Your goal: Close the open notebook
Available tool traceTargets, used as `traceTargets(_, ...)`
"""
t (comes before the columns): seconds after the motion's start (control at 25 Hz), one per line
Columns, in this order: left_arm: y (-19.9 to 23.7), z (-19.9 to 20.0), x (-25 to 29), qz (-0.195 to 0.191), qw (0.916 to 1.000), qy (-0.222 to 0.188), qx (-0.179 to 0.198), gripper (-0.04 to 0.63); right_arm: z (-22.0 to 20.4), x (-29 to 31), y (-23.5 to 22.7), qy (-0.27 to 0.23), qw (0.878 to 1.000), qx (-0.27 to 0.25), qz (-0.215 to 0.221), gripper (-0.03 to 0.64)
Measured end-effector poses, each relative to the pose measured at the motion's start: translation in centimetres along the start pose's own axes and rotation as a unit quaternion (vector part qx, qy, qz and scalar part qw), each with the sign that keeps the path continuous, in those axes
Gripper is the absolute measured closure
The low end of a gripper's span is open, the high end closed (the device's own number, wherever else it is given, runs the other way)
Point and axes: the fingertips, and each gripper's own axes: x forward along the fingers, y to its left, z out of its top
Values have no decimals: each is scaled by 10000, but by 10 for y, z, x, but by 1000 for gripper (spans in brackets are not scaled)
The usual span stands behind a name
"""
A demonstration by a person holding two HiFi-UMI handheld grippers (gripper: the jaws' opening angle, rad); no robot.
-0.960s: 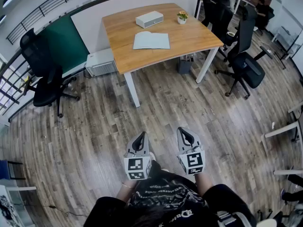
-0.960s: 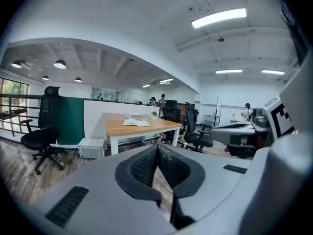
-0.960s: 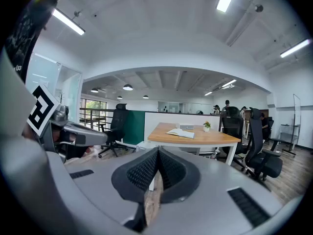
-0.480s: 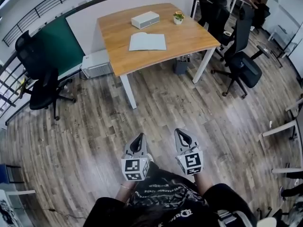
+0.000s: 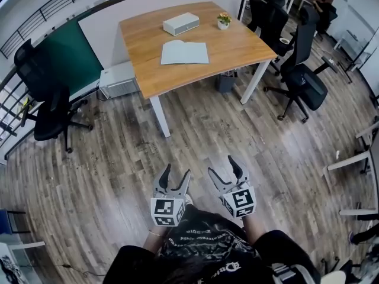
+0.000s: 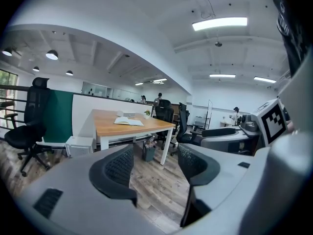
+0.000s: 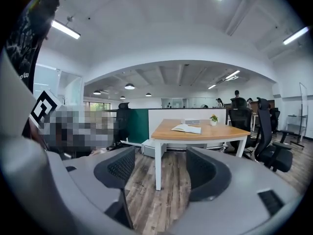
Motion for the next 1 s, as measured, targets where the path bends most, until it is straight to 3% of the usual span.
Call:
traceTargets(0.32,16,25,13,-322,9993,-110,174,293,13,21,-3,-111,9996,130,-244,282)
traceTargets(0.64,34,31,26,-325,9985,-96,-433,293,5,47,1,149,9997,169,130,284)
traceTargets(1.0,49,31,75,153,9983,9,-559,293,4,90,-43,278,9985,141,449,293)
